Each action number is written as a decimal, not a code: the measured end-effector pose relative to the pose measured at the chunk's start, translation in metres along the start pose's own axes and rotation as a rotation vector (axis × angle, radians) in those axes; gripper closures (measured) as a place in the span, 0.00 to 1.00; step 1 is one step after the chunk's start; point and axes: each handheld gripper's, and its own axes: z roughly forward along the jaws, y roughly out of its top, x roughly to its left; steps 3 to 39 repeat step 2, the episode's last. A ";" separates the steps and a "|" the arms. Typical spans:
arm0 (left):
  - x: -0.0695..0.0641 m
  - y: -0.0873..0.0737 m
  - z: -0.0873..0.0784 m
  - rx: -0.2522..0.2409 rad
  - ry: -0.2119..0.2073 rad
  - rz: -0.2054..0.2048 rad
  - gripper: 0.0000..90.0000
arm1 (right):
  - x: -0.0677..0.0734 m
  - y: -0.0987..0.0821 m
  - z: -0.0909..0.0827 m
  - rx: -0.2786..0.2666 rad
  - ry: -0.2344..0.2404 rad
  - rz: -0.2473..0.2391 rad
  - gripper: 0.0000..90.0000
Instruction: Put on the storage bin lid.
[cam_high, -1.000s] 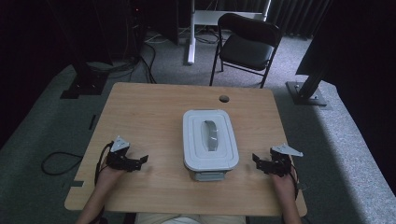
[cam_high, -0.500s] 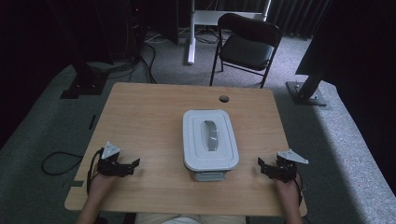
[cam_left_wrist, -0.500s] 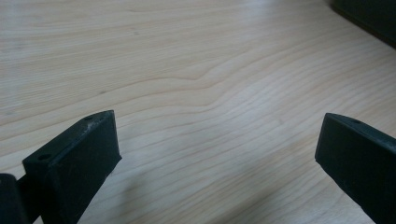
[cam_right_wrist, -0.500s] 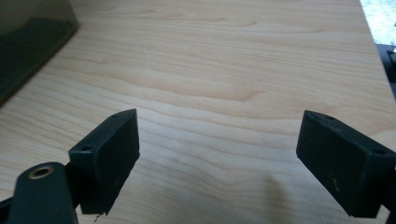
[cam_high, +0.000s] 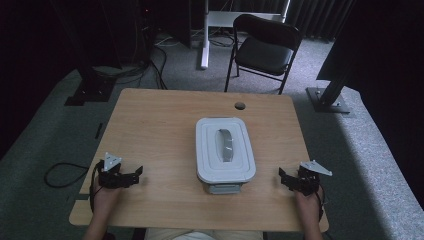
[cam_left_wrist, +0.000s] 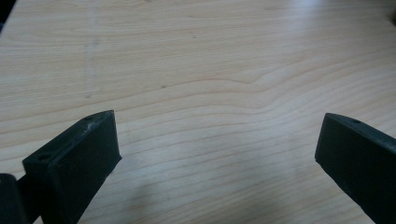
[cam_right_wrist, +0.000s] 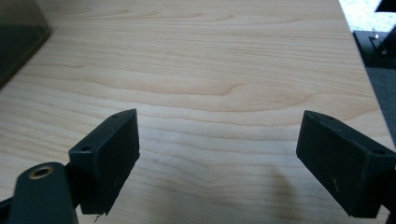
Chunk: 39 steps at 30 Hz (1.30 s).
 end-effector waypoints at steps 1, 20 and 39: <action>0.001 0.000 0.000 -0.005 0.012 -0.009 0.01 | -0.001 0.000 0.000 0.004 0.002 0.005 0.15; 0.002 0.000 -0.001 -0.008 0.026 -0.024 0.01 | -0.001 0.000 0.001 0.004 0.001 0.011 0.15; 0.002 0.000 -0.001 -0.008 0.026 -0.024 0.01 | -0.001 0.000 0.001 0.004 0.001 0.011 0.15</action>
